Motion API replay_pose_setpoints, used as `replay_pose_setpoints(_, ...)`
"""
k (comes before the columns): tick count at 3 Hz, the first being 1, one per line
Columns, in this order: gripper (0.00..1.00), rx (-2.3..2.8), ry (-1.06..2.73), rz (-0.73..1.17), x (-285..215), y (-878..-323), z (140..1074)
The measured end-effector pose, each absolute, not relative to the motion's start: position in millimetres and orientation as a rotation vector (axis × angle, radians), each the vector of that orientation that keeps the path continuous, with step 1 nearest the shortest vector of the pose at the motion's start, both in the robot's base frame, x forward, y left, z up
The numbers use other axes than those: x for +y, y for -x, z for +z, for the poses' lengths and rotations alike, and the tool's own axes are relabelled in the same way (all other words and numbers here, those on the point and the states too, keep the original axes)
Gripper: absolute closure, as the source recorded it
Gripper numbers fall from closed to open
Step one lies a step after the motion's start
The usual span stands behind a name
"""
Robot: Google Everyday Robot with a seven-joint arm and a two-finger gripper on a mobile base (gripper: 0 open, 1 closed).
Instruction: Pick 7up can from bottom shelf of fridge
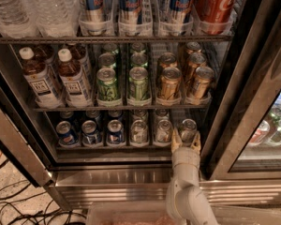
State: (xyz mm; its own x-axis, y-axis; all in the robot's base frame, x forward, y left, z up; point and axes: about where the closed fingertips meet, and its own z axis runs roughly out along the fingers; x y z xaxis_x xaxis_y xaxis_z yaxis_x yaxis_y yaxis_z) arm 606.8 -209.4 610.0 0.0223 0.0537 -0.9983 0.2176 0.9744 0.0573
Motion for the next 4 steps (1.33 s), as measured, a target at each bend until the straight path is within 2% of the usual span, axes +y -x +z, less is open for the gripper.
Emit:
replay_pose_setpoints(2,0.35,1.543,-0.222,-0.129,-213,-646,617)
replay_pose_setpoints(3,0.53,1.544,-0.223,-0.129,-213,-647,617)
replay_pose_setpoints(4,0.77,1.544,-0.223,-0.129,-213,-646,617)
